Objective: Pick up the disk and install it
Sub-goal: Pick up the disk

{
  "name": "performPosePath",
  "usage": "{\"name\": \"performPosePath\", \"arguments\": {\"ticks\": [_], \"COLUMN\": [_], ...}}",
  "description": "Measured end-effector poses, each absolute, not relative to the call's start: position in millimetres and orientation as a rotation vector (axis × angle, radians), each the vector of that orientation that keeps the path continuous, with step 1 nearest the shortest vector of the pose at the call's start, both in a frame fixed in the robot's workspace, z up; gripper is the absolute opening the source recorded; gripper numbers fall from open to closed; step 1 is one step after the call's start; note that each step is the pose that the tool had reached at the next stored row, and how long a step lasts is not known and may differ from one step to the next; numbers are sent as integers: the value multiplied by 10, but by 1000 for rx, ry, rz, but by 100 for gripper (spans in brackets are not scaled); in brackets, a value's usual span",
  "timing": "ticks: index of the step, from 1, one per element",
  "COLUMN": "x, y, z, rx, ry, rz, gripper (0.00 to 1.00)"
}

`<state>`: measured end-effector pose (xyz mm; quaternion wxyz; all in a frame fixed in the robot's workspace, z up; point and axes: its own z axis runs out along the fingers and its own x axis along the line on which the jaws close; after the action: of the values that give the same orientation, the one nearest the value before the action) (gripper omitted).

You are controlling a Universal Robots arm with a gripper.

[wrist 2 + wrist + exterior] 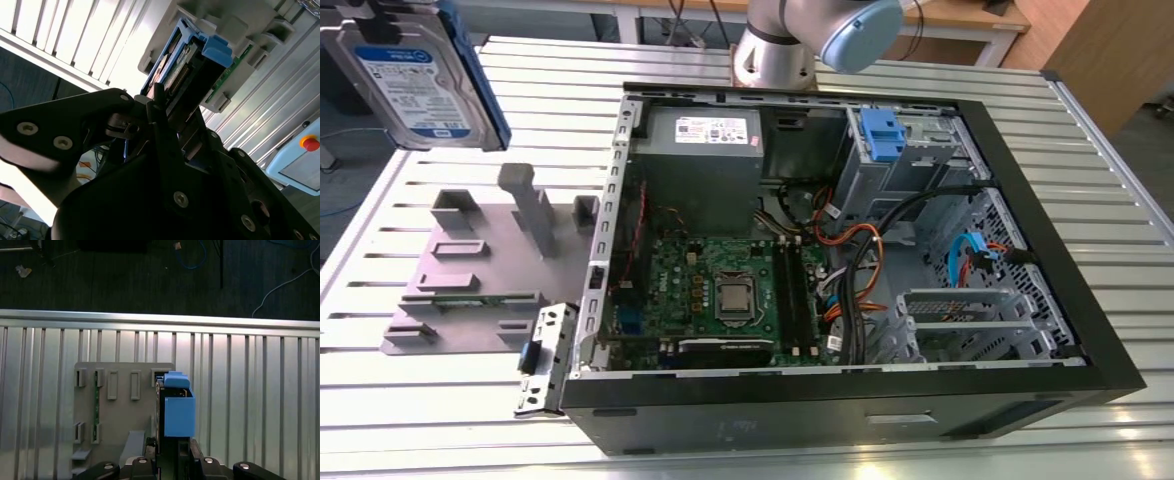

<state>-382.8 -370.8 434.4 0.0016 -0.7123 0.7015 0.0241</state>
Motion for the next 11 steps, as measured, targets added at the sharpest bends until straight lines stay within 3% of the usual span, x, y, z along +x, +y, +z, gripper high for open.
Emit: {"name": "performPosePath", "arguments": {"ticks": [11], "x": [-3829], "y": [-3709], "z": [4482], "rx": [-2235], "ry": [2202], "rz": [76], "gripper": [35]}}
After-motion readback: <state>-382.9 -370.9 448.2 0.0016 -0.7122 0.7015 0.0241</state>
